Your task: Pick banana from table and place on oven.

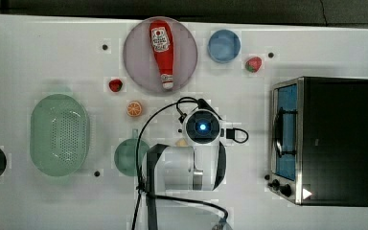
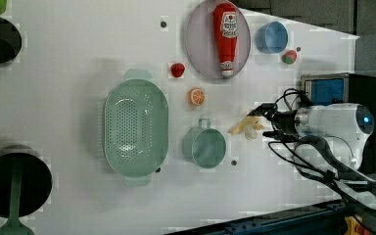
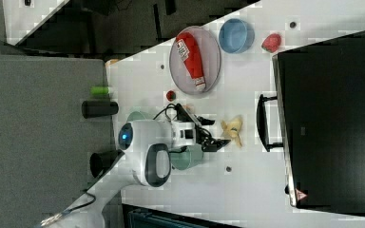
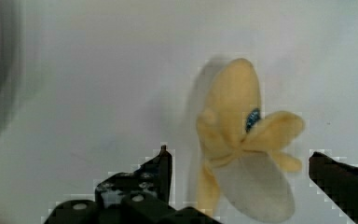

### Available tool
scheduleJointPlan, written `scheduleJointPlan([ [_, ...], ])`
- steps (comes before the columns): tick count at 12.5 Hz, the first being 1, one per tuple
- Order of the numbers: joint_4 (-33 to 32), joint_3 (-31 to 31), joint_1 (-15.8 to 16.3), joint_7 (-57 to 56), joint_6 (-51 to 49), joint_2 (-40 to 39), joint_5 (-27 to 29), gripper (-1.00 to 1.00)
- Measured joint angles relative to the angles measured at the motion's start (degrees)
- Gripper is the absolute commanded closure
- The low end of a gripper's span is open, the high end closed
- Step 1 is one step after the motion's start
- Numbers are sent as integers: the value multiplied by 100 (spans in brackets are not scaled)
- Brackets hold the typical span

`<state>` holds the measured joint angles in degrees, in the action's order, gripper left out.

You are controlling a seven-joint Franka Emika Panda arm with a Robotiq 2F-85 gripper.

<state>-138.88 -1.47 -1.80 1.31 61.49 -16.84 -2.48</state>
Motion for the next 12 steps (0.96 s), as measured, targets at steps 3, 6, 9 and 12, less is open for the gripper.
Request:
scheduleJointPlan([
  [3, -45, 47, 89, 5, 162, -276, -31, -92],
  [6, -78, 115, 133, 4, 414, -529, -75, -18],
  [9, -157, 91, 96, 4, 526, -470, -44, 47],
  [12, -134, 14, 45, 7, 593, -459, -5, 47],
])
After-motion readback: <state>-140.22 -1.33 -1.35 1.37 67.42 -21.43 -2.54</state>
